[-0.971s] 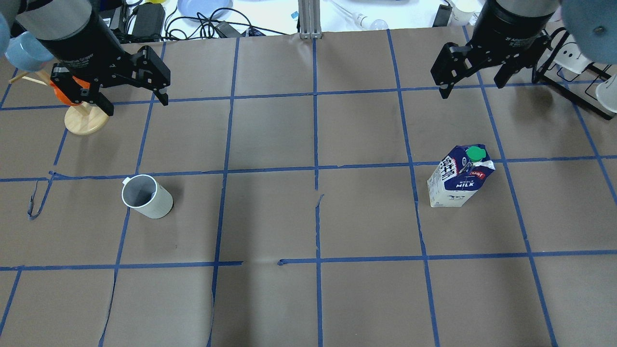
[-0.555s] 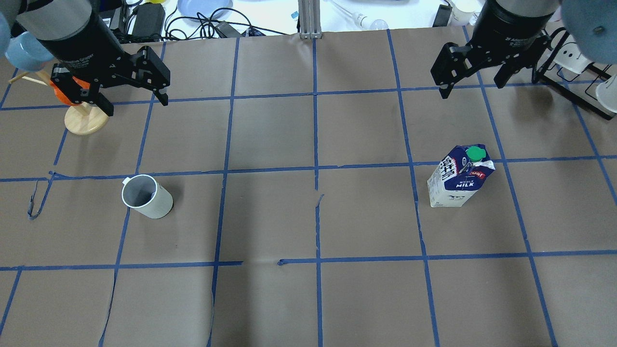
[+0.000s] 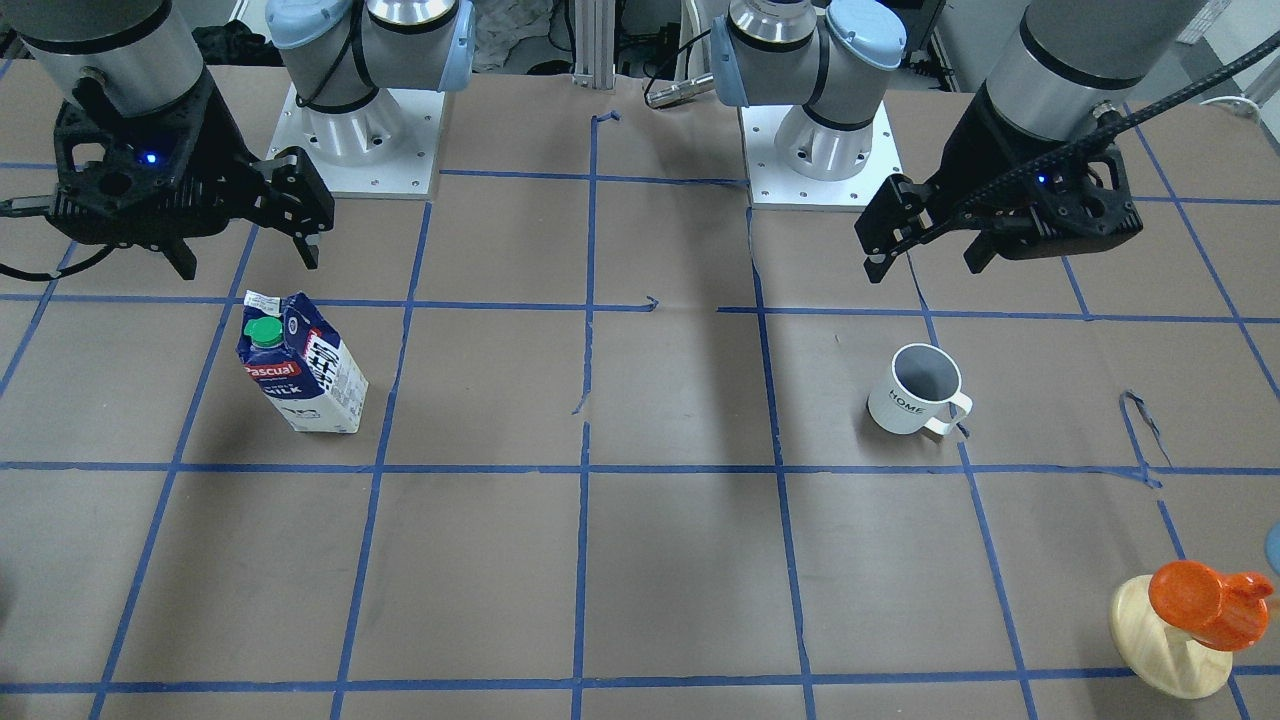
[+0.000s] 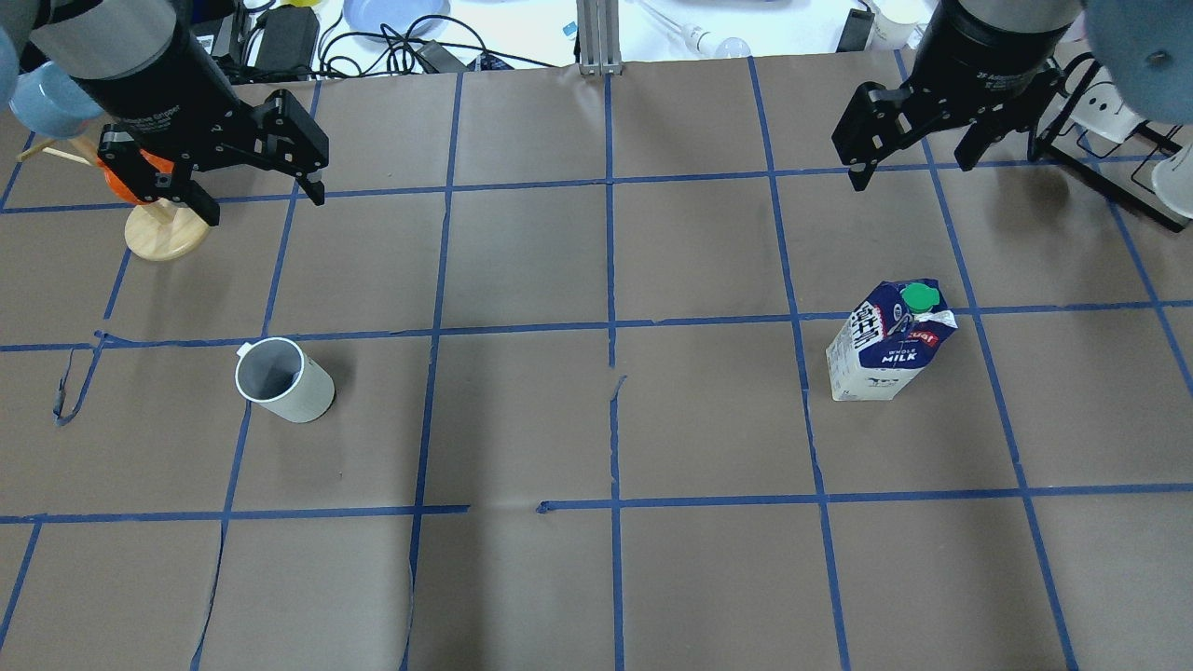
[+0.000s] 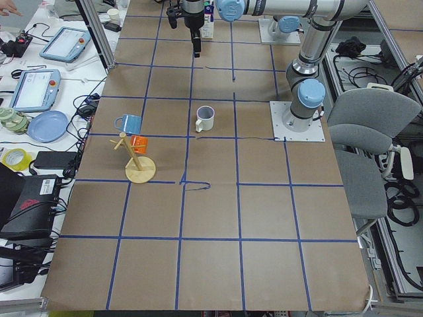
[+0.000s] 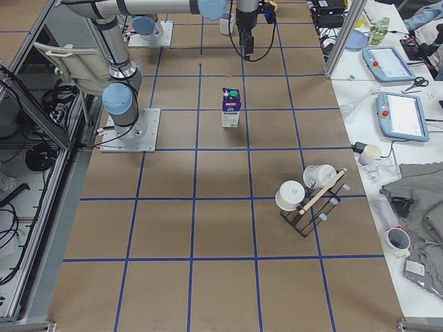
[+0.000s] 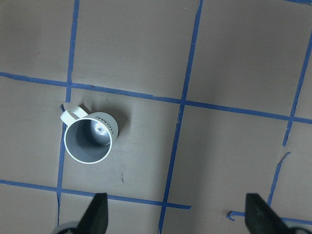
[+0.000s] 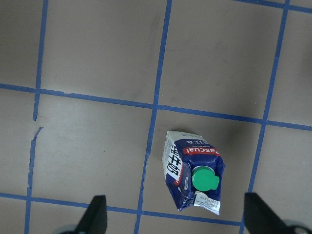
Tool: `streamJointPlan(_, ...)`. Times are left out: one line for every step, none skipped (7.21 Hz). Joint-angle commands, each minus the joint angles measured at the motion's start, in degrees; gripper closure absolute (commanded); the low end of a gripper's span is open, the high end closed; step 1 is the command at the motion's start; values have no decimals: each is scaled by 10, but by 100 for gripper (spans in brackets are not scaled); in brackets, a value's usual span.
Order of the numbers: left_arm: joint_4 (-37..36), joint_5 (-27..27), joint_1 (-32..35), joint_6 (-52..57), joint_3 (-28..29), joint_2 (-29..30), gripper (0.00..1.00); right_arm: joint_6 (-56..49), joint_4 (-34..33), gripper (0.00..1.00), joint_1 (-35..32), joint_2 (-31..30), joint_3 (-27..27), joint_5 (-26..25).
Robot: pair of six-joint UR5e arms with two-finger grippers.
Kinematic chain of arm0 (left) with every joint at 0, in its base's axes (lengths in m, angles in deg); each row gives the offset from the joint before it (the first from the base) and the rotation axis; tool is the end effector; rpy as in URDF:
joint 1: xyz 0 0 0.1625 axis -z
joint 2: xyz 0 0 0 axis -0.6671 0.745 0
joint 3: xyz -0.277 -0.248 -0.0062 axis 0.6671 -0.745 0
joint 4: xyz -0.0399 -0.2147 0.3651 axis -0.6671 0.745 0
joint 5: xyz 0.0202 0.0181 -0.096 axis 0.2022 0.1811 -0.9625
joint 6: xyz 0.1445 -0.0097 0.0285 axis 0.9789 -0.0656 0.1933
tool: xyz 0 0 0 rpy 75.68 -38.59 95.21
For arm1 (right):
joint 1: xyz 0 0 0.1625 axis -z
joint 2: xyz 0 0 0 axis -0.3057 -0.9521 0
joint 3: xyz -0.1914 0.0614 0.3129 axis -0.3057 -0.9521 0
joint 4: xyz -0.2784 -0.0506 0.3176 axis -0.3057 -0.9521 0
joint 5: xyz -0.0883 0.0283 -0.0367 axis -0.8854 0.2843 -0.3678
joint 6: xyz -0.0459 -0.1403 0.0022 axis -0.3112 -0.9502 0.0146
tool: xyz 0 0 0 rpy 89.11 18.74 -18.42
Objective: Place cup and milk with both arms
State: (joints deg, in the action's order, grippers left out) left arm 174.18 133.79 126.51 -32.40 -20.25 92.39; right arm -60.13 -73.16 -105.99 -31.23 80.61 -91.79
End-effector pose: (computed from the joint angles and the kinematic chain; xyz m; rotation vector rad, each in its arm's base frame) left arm -0.0895 -0.5204 0.4040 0.2571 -3.1022 -0.0287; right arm 0.1147 -0.5224 0.4079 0.2347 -3.1127 0.0569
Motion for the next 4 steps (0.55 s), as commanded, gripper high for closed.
streamJointPlan(0, -1, 1, 1, -13, -1, 0, 0, 0, 0, 0, 0, 0, 0)
streamJointPlan(0, -2, 1, 0, -13, -2, 0, 0, 0, 0, 0, 0, 0, 0)
streamJointPlan(0, 0, 1, 0, -14, -4, 0, 0, 0, 0, 0, 0, 0, 0)
streamJointPlan(-1, 2, 1, 0, -13, -3, 0, 0, 0, 0, 0, 1, 0, 0)
